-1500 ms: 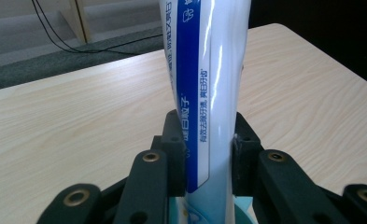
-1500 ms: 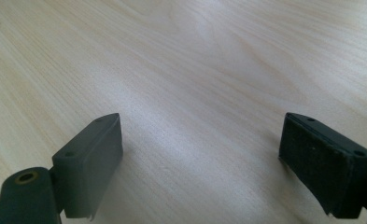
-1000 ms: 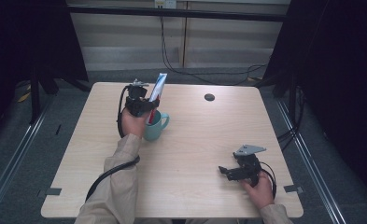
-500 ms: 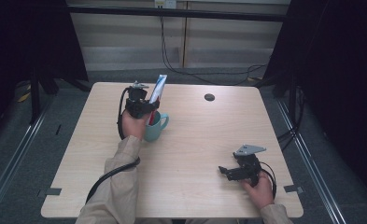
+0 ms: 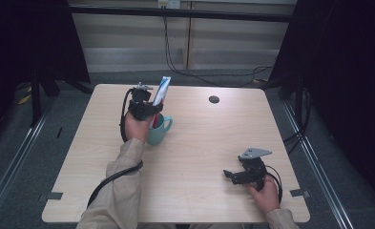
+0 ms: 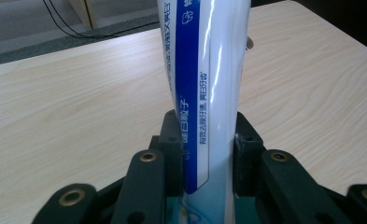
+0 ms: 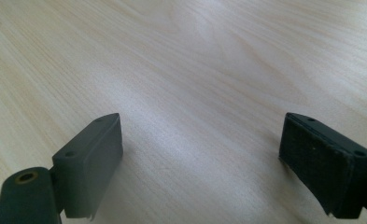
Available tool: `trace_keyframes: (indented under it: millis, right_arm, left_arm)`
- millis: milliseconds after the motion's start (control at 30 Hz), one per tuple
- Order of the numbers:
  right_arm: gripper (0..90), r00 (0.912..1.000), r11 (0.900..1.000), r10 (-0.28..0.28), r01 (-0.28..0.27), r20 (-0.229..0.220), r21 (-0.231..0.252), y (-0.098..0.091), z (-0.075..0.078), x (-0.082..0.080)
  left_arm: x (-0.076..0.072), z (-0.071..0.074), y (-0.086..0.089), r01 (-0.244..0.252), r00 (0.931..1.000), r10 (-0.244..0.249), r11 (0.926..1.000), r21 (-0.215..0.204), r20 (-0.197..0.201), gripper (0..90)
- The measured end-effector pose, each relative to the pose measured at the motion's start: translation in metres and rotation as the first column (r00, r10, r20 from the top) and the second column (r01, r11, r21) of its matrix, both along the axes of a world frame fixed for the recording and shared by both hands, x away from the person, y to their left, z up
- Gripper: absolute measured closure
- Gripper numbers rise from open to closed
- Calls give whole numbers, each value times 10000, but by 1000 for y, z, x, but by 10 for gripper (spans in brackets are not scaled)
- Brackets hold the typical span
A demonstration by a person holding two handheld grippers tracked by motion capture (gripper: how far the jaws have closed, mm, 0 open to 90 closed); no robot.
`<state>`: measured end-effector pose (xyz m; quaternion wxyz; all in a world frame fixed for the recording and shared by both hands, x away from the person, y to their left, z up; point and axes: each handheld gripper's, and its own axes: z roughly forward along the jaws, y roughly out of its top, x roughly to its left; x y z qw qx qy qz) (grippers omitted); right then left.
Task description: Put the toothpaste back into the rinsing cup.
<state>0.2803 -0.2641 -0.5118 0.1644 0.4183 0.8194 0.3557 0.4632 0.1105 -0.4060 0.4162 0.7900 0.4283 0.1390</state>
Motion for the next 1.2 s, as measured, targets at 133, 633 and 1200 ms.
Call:
trace_keyframes:
  millis: [133,633,1200]
  right_arm:
    - [128,10000,10000,-8,8,-4,2,0,0,0]
    - [128,10000,10000,4,-4,2,1,0,0,0]
    - [128,10000,10000,29,-29,8,18,0,0,0]
  left_arm:
    - [0,0,-1,-17,10000,17,10000,16,5,712]
    - [-1,-2,3,-45,10000,44,9998,-182,-40,712]
    - [4,-6,-5,180,9971,-129,9976,673,-750,709]
